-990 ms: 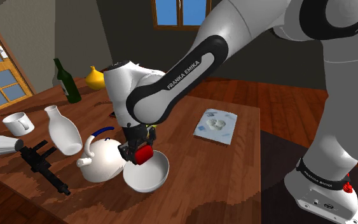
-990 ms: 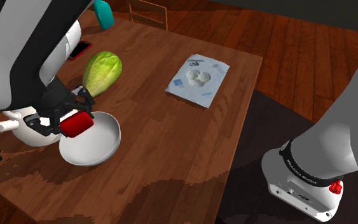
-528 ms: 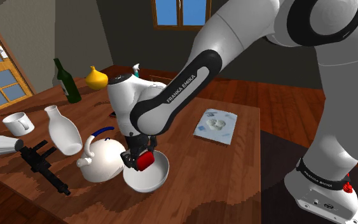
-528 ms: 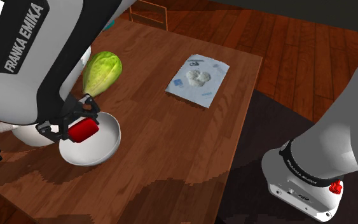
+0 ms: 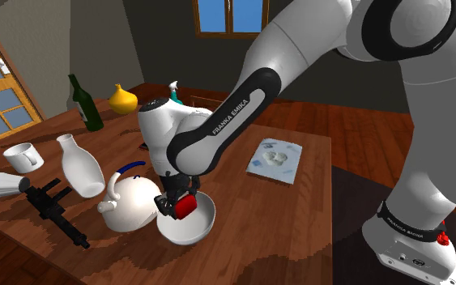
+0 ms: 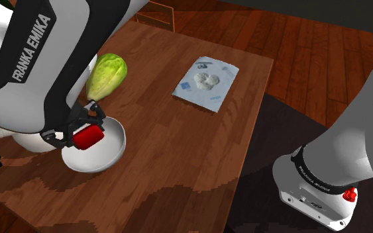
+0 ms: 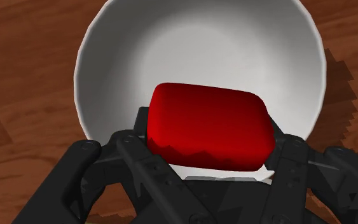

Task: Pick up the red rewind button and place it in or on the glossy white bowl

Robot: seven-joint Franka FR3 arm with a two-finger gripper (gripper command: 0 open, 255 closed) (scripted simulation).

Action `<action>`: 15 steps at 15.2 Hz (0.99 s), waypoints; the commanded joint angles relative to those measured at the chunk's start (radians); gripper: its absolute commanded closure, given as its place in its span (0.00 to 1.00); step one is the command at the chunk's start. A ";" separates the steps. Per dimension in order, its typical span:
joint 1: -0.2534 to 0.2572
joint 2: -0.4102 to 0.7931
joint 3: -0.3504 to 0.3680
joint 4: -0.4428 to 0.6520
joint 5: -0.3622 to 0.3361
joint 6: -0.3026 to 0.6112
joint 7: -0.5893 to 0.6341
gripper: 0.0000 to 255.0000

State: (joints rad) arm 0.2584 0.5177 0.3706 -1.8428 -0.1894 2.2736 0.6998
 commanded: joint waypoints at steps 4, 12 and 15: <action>0.000 0.000 0.000 0.000 0.000 0.000 0.000 0.00; -0.015 -0.070 0.020 0.034 0.033 -0.100 -0.021 0.00; -0.015 -0.070 0.020 0.034 0.033 -0.100 -0.021 0.00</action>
State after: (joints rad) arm 0.2430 0.4491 0.3897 -1.8096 -0.1572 2.1760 0.6790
